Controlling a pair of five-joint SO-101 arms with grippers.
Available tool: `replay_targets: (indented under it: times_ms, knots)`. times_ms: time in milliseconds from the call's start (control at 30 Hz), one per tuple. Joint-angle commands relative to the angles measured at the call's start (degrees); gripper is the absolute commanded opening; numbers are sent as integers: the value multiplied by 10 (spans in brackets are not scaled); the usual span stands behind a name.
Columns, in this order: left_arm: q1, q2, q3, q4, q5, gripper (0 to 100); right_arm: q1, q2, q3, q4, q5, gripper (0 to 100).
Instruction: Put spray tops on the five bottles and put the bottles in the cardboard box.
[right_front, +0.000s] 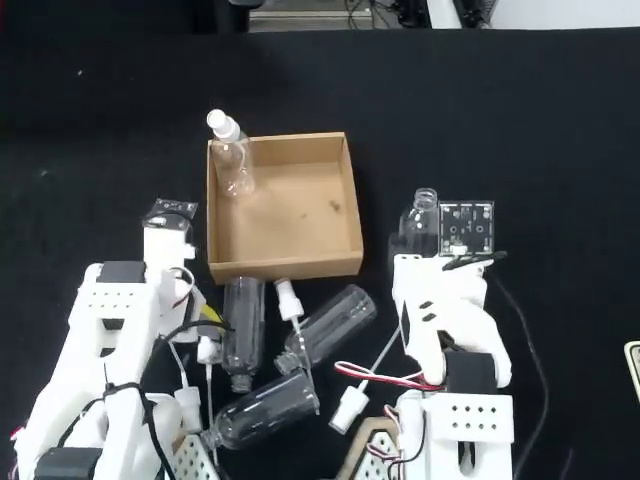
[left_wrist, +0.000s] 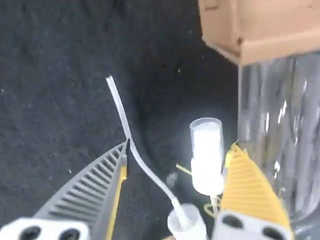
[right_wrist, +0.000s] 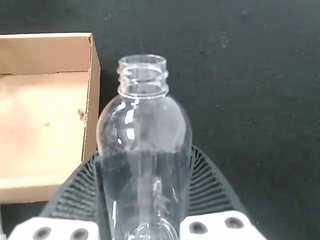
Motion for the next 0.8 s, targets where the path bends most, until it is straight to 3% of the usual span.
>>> replay_targets:
  times_ms: [0, 267, 633, 767]
  knots:
    - [33, -1, -29, 28, -11, 289, -5, -18, -7, 4, -5, 11]
    - [75, -1, 6, -20, -11, 289, -5, -18, -7, 4, -5, 11]
    - [92, -1, 32, -20, -14, 287, -5, -18, -7, 4, -6, 11]
    - [92, -1, 32, -22, -14, 153, -5, -18, -7, 4, -6, 11]
